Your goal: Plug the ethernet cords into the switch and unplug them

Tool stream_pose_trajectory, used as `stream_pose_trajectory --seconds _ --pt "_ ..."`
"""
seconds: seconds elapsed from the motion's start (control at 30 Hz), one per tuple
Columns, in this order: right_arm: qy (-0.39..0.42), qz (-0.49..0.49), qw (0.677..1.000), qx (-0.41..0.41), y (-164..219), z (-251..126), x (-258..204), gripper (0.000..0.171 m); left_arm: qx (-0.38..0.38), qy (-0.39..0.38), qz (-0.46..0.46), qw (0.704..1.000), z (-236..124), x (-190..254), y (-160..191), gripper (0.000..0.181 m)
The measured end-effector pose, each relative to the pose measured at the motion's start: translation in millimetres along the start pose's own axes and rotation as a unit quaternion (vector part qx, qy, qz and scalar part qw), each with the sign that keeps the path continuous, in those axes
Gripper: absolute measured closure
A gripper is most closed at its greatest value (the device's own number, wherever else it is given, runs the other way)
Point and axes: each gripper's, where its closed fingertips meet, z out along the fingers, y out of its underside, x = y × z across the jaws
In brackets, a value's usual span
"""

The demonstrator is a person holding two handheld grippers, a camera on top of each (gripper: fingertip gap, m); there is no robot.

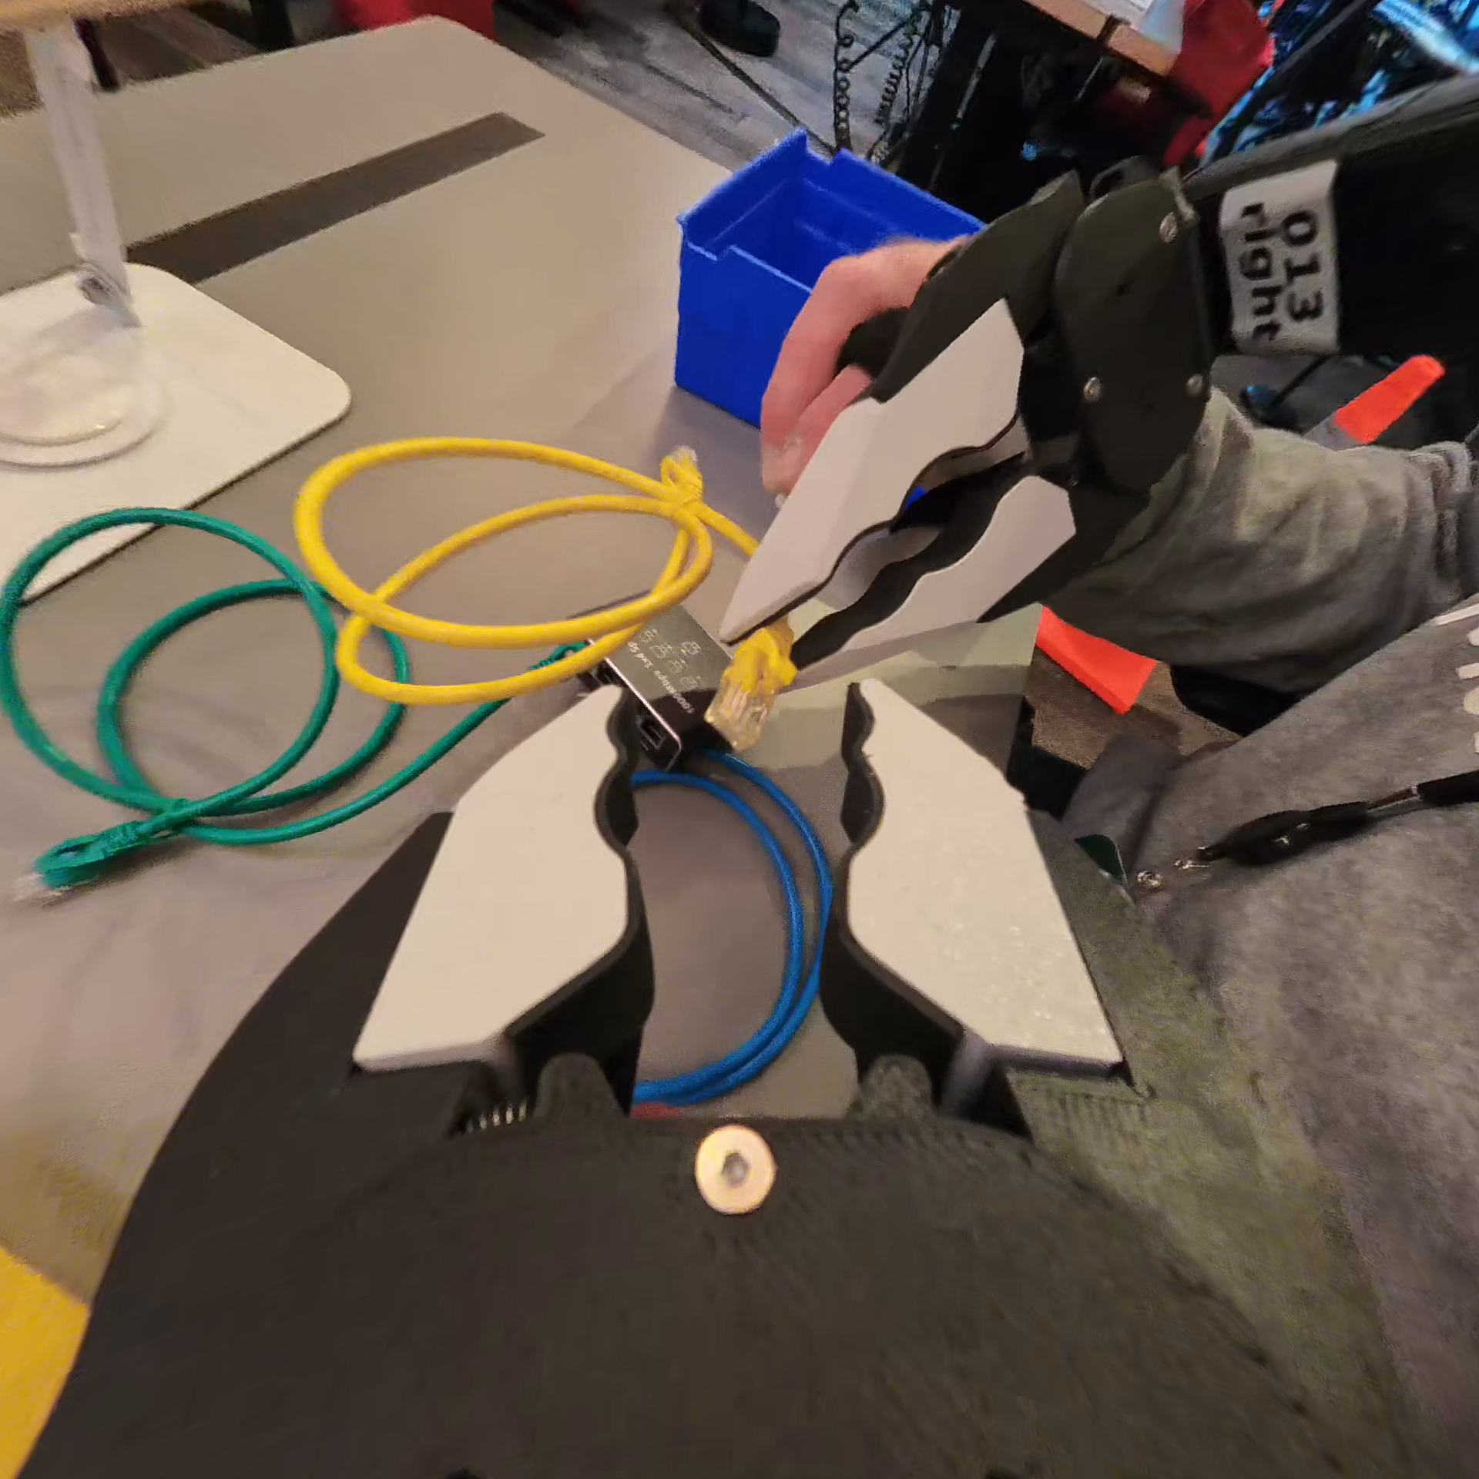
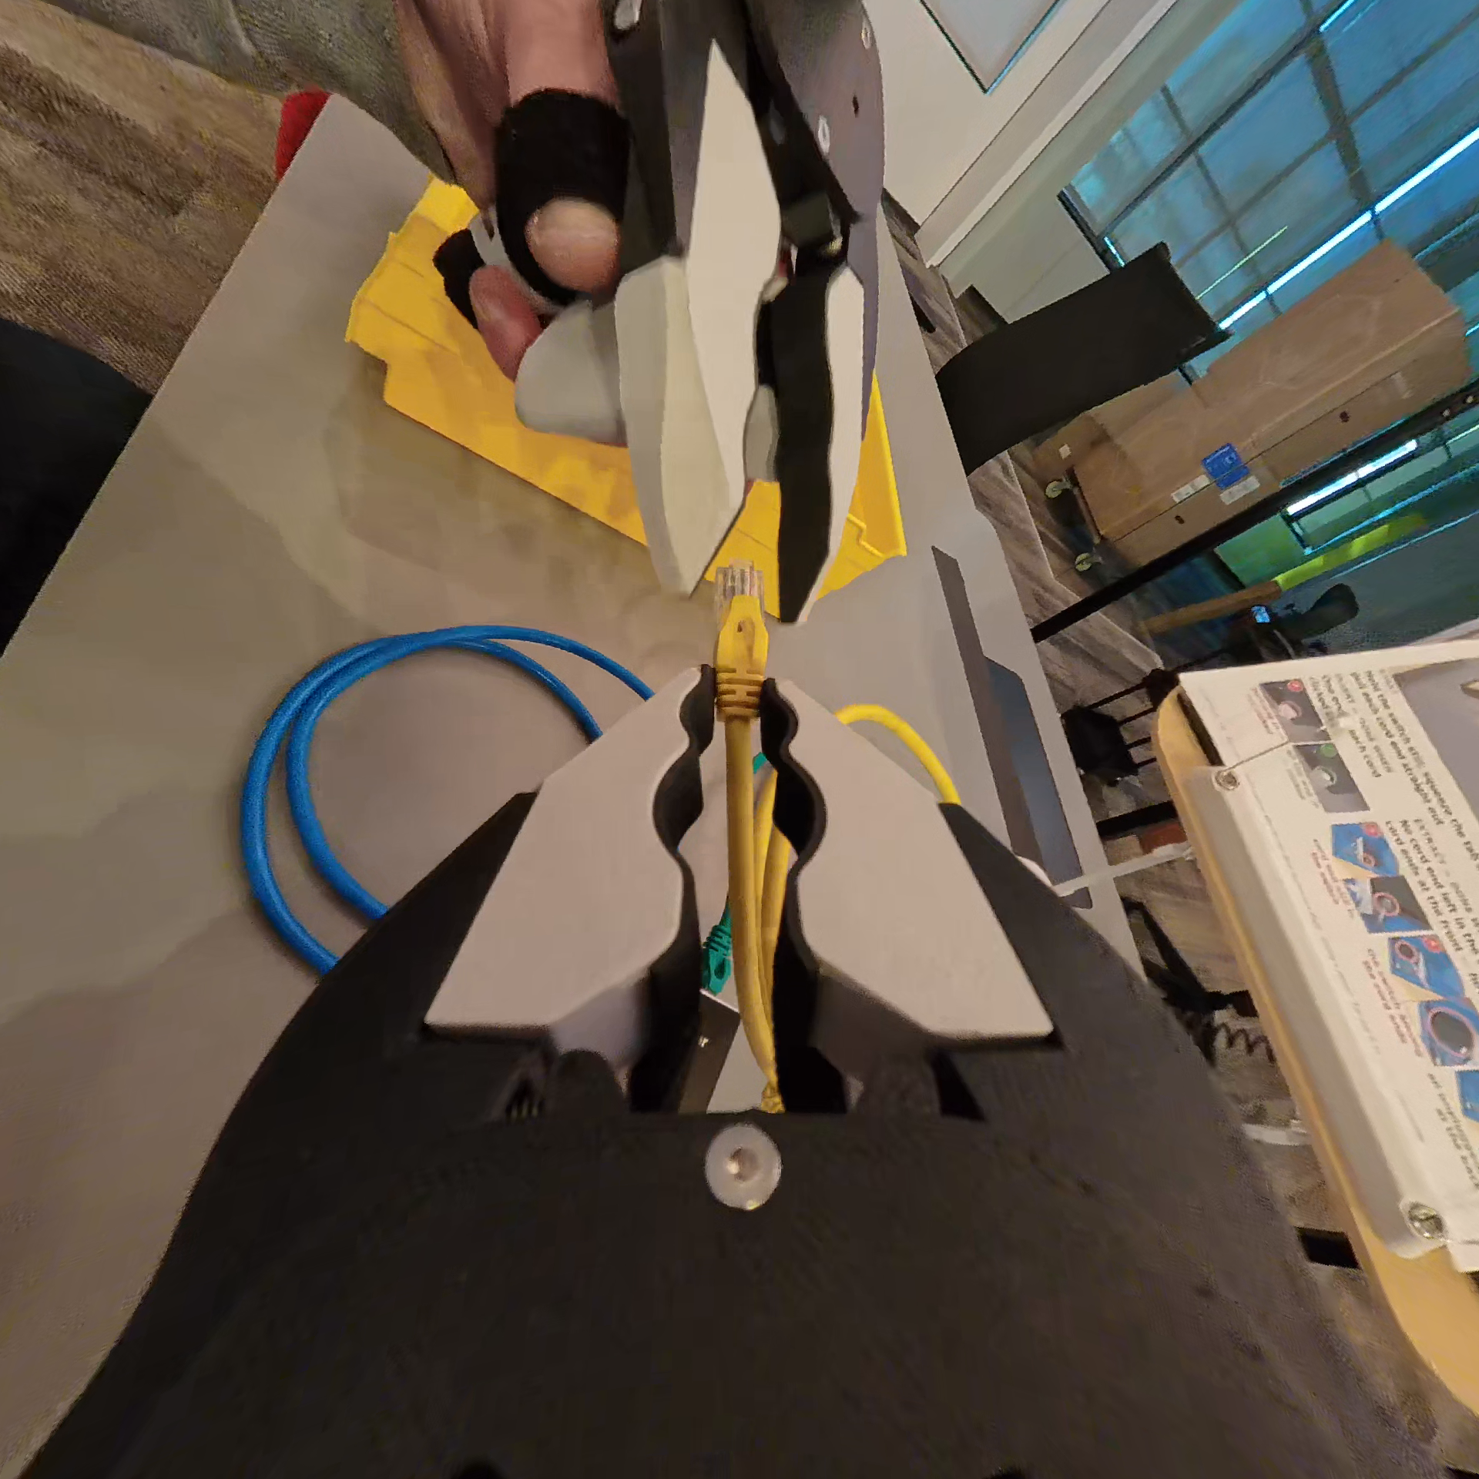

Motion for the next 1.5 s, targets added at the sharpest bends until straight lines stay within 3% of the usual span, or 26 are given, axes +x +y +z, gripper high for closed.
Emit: stream_pose_trajectory --seconds 0.03,0.17,0.23,0.4,0.6,0.77,0.97,1.27,1.5 --pt "0.001 -0.005 1.0 0.0 -1 1 -1 0.163 -0.002 0.001 0.002 1.0 5 2 3 0.137" --pt "0.004 -0.02 1.0 0.004 -3 -1 -2 0.163 0.017 0.027 -0.011 0.999 12 9 5 0.161" --pt "-0.002 -0.019 1.0 0.019 -6 -4 -3 0.163 0.034 0.047 -0.019 0.998 11 14 2 0.164" --pt "-0.001 -0.036 0.999 0.032 -12 -9 -3 0.163 0.062 0.077 -0.025 0.995 8 22 -5 0.168" --pt "0.002 -0.053 0.998 0.017 -8 -7 -4 0.163 0.08 0.08 -0.047 0.992 1 17 -10 0.153" --pt "0.02 -0.066 0.998 -0.001 -4 -5 0 0.163 0.064 0.073 -0.057 0.994 5 16 -5 0.166" --pt "0.022 -0.063 0.998 0.012 -8 -7 1 0.164 0.071 0.079 -0.051 0.993 2 17 -5 0.169" --pt "-0.006 -0.011 0.996 0.084 -22 -7 -6 0.151 0.106 0.133 -0.023 0.985 0 35 -11 0.169" --pt "-0.061 0.071 0.982 0.165 -36 -18 -11 0.158 0.134 0.166 0.017 0.977 -4 51 -15 0.169"
